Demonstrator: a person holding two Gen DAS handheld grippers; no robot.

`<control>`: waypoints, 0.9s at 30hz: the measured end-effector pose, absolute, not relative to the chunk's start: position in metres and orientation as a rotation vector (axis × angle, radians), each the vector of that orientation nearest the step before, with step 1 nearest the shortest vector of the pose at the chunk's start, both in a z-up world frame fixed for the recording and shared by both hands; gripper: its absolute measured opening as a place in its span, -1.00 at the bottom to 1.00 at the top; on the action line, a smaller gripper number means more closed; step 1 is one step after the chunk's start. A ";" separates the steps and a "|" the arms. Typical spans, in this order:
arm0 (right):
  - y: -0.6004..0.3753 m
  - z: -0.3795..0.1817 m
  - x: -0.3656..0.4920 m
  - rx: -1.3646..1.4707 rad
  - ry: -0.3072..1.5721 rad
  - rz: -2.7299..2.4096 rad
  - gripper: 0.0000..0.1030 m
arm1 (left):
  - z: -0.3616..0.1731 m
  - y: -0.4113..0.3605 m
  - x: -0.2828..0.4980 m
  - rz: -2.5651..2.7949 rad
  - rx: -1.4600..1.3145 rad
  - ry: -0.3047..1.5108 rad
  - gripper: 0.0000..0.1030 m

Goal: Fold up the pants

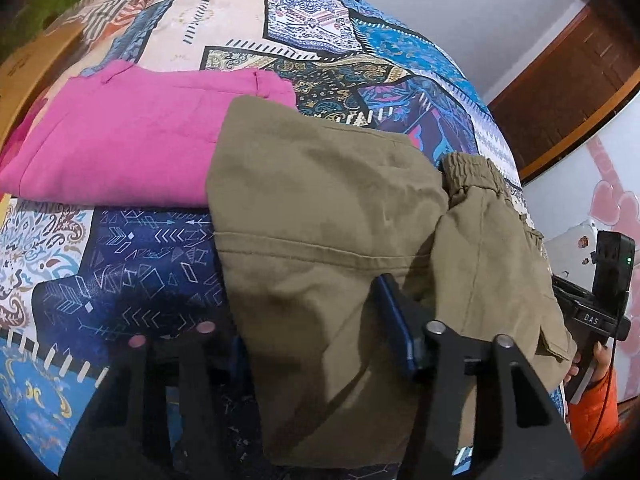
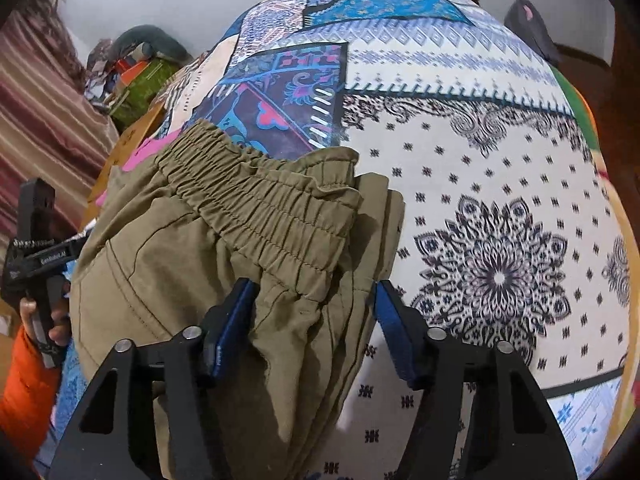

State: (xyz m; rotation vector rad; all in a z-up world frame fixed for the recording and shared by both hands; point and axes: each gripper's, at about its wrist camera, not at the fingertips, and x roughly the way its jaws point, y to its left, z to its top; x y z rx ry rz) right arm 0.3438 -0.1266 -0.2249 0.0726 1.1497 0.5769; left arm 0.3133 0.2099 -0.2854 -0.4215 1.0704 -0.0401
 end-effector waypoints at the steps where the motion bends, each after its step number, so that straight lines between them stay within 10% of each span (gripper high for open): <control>1: -0.126 -0.223 0.343 0.069 1.146 0.578 -0.03 | -0.284 0.209 0.313 -0.043 -0.421 1.069 -0.04; 11: -0.122 -0.204 0.337 0.015 1.059 0.576 -0.57 | -0.261 0.197 0.299 0.024 -0.318 1.038 -0.75; 27: -0.094 -0.143 0.302 -0.047 0.902 0.631 -0.69 | -0.197 0.175 0.257 0.031 -0.151 0.903 -0.96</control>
